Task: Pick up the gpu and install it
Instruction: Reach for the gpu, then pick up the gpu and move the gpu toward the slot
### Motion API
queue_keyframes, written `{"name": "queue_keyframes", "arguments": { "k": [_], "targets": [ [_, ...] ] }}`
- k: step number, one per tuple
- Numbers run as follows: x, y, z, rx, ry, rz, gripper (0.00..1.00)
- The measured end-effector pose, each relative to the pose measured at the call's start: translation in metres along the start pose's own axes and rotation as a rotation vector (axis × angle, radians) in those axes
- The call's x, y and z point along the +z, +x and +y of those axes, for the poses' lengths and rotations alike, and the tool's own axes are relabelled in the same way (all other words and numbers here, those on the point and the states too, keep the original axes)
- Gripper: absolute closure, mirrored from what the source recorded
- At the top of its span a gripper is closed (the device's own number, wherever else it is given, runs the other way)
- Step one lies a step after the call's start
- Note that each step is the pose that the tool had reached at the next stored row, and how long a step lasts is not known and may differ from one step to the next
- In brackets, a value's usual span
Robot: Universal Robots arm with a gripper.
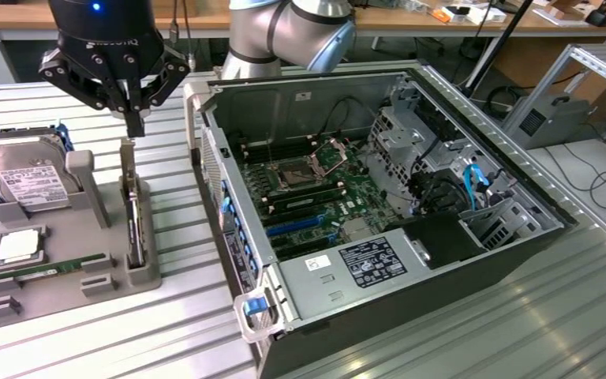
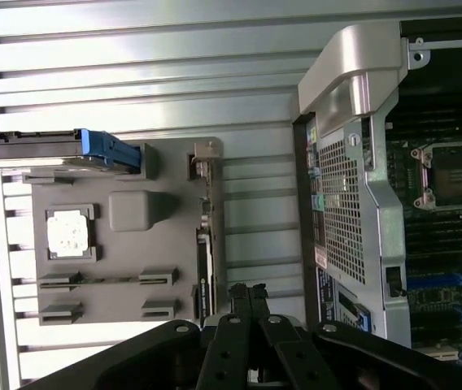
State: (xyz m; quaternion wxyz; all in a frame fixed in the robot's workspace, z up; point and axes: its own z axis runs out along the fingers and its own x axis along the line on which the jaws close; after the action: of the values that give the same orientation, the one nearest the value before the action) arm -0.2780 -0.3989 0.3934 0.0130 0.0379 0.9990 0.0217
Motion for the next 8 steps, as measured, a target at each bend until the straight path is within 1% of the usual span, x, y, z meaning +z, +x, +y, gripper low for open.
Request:
{"name": "queue_keyframes", "arguments": {
  "k": [2,8],
  "targets": [
    [0.0000,0.0017,-0.0001,0.000,-0.0001,-0.0001,0.89],
    [0.0000,0.0019,-0.0002,0.000,0.0000,0.0000,0.89]
  ]
}}
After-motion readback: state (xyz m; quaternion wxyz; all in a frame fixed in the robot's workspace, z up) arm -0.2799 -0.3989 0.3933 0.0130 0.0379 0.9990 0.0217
